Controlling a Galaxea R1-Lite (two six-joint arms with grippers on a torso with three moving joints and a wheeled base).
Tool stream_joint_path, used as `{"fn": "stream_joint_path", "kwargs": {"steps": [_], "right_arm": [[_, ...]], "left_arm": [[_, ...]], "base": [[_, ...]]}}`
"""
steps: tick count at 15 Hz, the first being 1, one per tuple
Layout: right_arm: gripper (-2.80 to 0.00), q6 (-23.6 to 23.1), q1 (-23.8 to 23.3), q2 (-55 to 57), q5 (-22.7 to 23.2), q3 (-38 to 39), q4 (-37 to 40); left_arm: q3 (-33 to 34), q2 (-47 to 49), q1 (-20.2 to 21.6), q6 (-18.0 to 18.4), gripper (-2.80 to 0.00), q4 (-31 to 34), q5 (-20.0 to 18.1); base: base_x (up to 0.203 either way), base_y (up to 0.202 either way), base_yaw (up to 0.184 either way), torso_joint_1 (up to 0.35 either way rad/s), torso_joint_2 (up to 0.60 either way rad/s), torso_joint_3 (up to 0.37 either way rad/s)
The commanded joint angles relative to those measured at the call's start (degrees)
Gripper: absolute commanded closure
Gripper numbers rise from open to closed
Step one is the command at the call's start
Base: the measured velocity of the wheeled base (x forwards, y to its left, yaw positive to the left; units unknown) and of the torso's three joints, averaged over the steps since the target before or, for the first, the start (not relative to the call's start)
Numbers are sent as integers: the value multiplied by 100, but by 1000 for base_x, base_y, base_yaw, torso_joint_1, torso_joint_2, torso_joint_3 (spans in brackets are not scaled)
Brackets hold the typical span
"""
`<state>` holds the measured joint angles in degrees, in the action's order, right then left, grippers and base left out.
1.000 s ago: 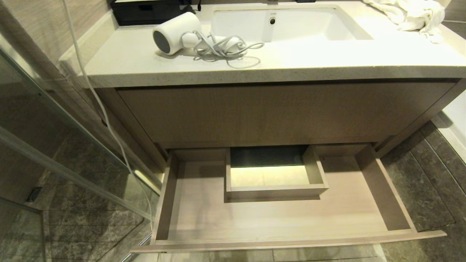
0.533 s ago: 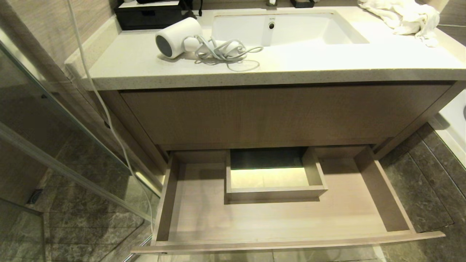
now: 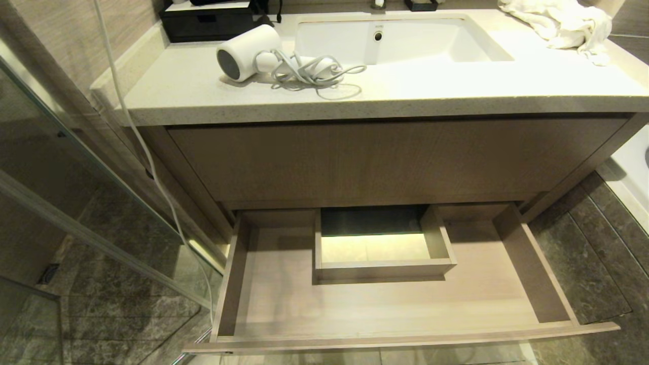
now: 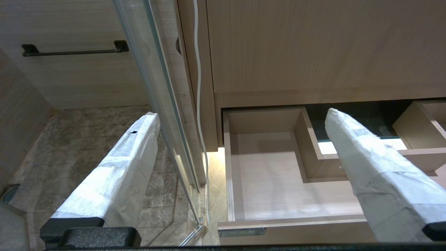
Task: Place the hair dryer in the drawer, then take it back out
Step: Pick up the hairdryer
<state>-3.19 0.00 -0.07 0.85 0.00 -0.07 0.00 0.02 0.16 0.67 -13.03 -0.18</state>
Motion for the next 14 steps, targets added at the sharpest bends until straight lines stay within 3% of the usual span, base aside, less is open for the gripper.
{"fn": "stream_joint_path", "kwargs": {"steps": [1, 12, 14], "right_arm": [[0, -6, 0, -1, 3, 9, -1], [0, -6, 0, -1, 3, 9, -1], [0, -6, 0, -1, 3, 9, -1]], "left_arm": [[229, -2, 2, 7, -280, -6, -8], [229, -2, 2, 38, -280, -24, 1], [229, -2, 2, 38, -280, -33, 1]], "base": [[0, 0, 0, 0, 0, 0], [0, 0, 0, 0, 0, 0], [148, 0, 0, 2, 3, 4]]}}
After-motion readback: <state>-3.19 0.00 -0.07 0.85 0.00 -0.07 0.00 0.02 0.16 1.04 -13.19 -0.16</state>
